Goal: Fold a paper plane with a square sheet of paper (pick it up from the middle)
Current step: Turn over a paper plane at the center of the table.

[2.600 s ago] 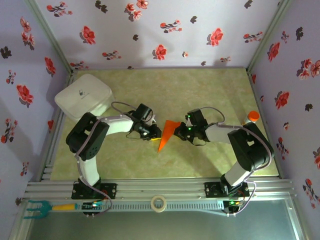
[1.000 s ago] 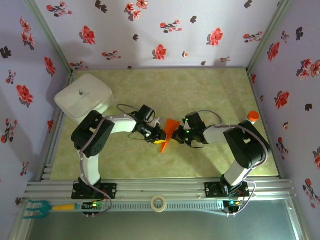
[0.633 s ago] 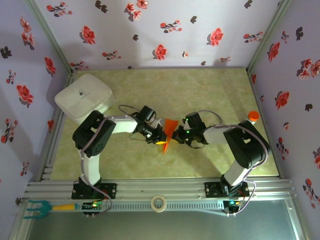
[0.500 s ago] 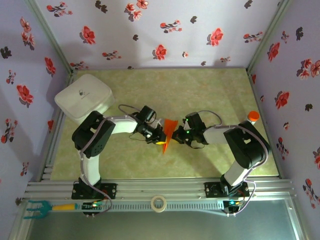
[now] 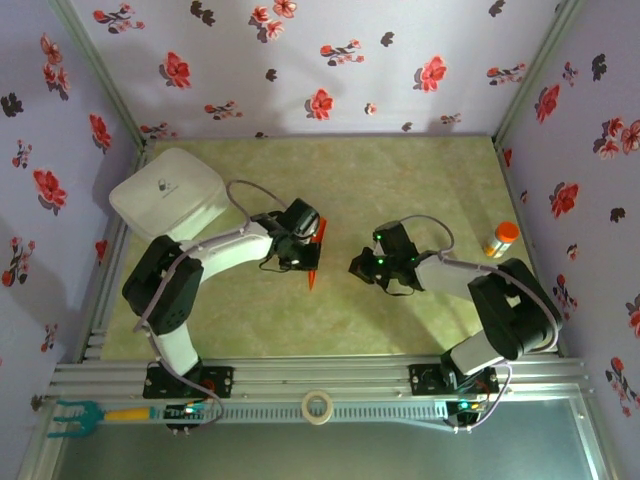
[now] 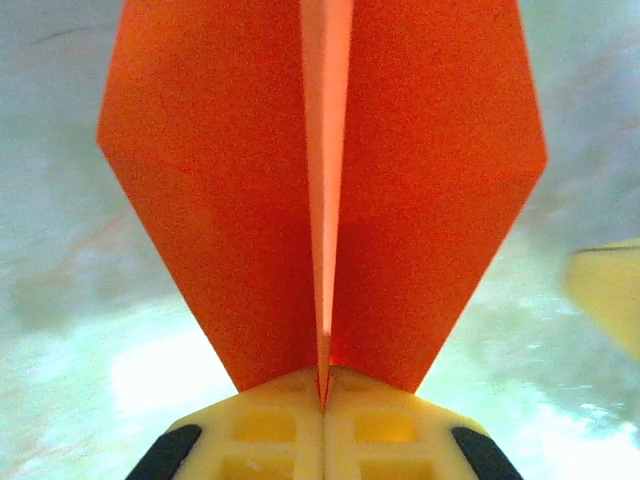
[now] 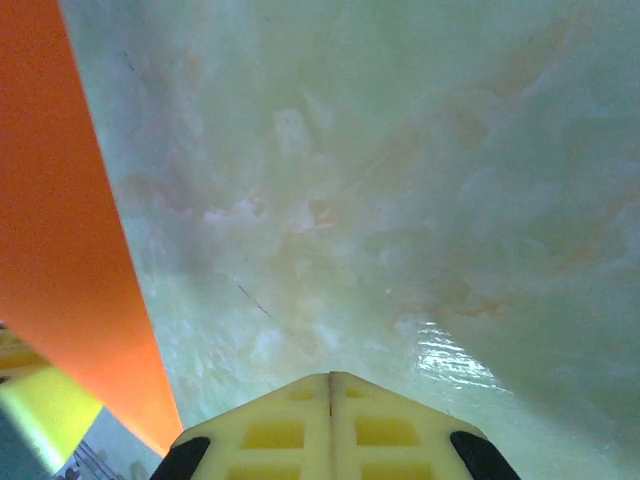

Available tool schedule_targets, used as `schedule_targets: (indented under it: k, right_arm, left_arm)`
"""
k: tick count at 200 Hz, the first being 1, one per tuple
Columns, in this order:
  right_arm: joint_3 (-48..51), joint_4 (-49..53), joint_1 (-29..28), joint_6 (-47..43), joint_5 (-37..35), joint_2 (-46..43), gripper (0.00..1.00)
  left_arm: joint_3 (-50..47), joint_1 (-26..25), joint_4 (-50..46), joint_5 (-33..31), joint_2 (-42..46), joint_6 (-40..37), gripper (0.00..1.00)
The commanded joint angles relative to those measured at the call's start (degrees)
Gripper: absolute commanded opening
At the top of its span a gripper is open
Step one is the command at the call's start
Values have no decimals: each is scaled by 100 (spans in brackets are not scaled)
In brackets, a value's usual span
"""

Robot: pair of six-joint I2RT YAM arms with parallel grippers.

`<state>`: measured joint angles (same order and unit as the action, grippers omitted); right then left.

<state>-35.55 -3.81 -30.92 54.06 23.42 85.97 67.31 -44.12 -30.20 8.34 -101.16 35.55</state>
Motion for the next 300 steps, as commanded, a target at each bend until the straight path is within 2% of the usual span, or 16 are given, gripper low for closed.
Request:
schedule_targets:
  k: [1,104,161,300]
  right_arm:
    - [-192,229,-20,-30,-211,-168,7]
    - [-92,140,-19,1,-200,-196,8]
    - [-119,138,-17,-1,-111,-33,8]
    - [-112,131,-20,-1,-120,-17,8]
  left_arm:
    - [98,-59,-592,-701,-76,-139,7]
    - [142,-212,-683,-845,-386,101,8]
    - [185,-213,-687,-777,-443,57,16]
    - [204,-211,-663,-773,-766,-112,17]
